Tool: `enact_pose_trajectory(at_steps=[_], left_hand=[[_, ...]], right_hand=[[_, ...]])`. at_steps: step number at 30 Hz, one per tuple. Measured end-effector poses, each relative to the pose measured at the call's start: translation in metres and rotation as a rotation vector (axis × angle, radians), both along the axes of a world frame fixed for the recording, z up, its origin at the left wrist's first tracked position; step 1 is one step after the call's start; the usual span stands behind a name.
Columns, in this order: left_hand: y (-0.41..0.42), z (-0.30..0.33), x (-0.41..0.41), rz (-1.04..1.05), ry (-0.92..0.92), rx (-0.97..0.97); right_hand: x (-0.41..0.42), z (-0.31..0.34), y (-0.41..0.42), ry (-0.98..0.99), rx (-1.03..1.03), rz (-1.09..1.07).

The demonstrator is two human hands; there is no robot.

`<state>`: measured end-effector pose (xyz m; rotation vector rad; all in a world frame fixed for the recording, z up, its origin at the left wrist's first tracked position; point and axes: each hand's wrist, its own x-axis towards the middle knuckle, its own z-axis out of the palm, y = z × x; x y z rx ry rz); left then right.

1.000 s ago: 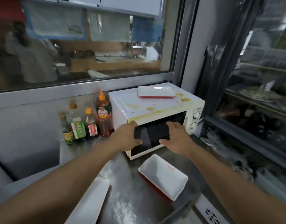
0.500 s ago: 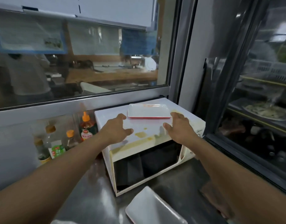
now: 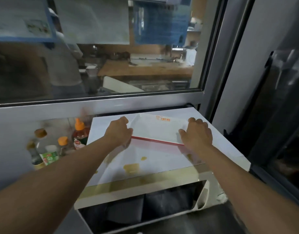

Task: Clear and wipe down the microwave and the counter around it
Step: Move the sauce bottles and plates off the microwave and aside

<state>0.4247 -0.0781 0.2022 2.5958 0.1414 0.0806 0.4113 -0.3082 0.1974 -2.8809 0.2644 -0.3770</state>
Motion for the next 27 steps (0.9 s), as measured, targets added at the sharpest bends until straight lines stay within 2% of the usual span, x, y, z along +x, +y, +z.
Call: enact_pose_trajectory(at_steps=[4, 8, 11, 18, 27], left_hand=[[-0.011, -0.003, 0.013, 0.051, -0.033, 0.091], [-0.015, -0.003, 0.019, 0.08, 0.012, 0.163], [-0.016, 0.0, 0.019, 0.113, 0.01, 0.144], [-0.005, 0.022, -0.008, 0.153, -0.128, 0.082], [0.021, 0.033, -0.085, 0.113, -0.202, -0.071]], right_hand=[[0.015, -0.007, -0.007, 0.027, -0.029, -0.028], [0.021, -0.01, -0.009, 0.042, 0.004, -0.003], [0.023, -0.009, -0.01, 0.04, 0.073, 0.008], [0.008, 0.008, -0.003, -0.027, 0.272, 0.052], [-0.073, 0.037, 0.015, -0.059, 0.258, -0.008]])
